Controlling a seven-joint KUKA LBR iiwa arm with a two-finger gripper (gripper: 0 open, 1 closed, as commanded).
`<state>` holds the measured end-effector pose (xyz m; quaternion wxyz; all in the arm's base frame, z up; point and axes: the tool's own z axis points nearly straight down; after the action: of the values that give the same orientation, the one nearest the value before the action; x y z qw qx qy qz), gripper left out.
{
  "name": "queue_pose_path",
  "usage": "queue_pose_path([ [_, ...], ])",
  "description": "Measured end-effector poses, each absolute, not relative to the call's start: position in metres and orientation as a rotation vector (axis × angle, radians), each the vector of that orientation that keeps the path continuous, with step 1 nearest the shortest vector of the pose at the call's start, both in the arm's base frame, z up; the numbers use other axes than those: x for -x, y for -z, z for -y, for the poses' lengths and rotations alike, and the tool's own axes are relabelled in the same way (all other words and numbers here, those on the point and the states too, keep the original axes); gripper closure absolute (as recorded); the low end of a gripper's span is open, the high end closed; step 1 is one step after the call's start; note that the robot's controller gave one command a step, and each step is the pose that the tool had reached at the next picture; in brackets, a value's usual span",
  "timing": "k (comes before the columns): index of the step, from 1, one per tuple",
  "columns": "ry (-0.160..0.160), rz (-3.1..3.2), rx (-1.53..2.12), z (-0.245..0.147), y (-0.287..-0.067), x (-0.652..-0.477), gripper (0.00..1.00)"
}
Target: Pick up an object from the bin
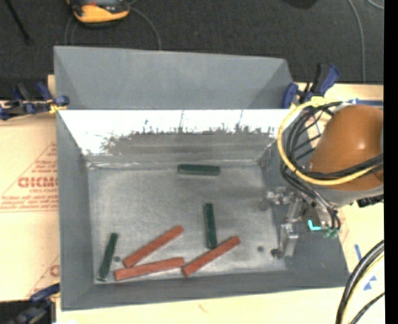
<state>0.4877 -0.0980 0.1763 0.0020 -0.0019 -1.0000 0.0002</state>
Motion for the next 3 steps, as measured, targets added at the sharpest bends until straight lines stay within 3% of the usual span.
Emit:
queue_pose_path([
  [1,-0.003,3.145,0.0,0.098,-0.179,-0.49,0.0],
  [2,-0.005,3.147,-0.131,0.086,-0.15,-0.502,0.0],
  [3,-0.005,3.129,-0.364,0.069,-0.079,-0.523,0.0],
])
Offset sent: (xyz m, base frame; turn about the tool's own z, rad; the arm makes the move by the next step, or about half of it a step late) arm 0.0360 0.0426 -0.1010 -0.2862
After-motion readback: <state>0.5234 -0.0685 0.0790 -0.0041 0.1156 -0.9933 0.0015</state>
